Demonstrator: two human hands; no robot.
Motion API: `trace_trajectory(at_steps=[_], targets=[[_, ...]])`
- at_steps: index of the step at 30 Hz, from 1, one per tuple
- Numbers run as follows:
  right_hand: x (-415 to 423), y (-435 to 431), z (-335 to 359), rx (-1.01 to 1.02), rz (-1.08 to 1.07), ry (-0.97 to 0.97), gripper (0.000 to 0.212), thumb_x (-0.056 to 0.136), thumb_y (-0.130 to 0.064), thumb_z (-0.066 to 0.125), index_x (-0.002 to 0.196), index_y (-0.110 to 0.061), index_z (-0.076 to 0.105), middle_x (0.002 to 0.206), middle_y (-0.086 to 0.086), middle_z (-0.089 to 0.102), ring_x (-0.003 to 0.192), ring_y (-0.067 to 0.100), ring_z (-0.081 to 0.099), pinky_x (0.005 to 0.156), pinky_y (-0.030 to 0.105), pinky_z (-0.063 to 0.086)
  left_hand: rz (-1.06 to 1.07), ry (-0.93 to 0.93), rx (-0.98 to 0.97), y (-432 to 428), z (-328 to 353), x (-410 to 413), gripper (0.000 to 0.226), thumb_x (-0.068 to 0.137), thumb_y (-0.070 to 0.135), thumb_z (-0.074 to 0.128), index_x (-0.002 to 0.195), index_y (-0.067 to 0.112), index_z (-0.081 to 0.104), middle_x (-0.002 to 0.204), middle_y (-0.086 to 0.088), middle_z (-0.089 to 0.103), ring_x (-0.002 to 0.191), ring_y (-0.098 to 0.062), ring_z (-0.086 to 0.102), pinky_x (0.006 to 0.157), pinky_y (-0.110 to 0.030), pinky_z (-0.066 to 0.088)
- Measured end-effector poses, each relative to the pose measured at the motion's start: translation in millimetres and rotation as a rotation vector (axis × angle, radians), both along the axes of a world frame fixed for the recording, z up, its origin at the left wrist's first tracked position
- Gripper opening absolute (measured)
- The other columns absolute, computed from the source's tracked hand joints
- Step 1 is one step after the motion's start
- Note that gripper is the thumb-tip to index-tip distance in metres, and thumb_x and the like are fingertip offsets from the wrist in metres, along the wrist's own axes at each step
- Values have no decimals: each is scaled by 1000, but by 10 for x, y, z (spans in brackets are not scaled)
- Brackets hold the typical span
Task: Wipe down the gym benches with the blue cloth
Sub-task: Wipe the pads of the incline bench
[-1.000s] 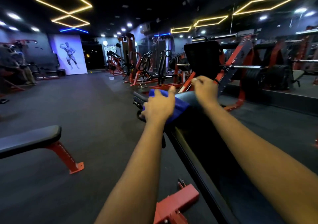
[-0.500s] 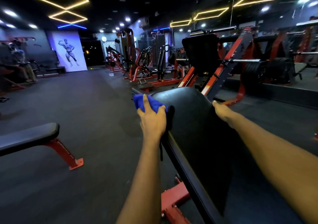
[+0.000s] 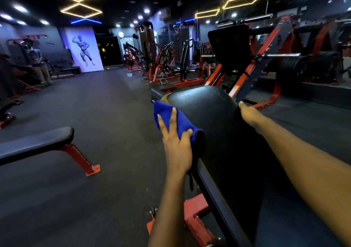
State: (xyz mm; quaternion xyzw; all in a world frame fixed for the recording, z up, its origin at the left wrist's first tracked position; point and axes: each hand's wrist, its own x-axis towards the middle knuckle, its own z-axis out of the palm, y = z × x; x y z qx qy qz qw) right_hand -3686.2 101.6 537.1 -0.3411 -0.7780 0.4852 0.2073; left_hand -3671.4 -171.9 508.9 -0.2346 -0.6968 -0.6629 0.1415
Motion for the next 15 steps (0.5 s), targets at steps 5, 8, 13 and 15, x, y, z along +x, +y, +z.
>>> trace_trajectory(at_steps=[5,8,13,15], targets=[[69,-69,22,7,-10,16,69,101,-55,24,142,-4,47,147,21,45,136,35,42,115,43,30,23,-9,5,8,281,-340,66,92,12,55,149,38,34,163,9,-7,144,-9,18,102,-18,21],[163,-122,67,-8,-13,-16,79,98,-64,20,149,-7,38,154,18,35,142,33,35,118,41,25,-15,-24,103,10,61,58,67,92,8,53,142,48,34,162,16,-6,128,18,21,89,2,22],[375,-144,116,-5,-40,54,76,89,-73,20,116,-20,67,142,18,51,128,35,50,111,43,36,-113,22,140,-70,-637,1158,76,78,19,53,145,49,32,157,33,-7,138,20,5,99,5,15],[578,-182,72,39,-87,17,68,100,-57,23,134,-8,57,145,22,47,131,37,46,110,39,36,-88,29,69,-44,-572,1066,73,79,25,54,145,49,34,157,32,-8,142,13,8,107,-6,16]])
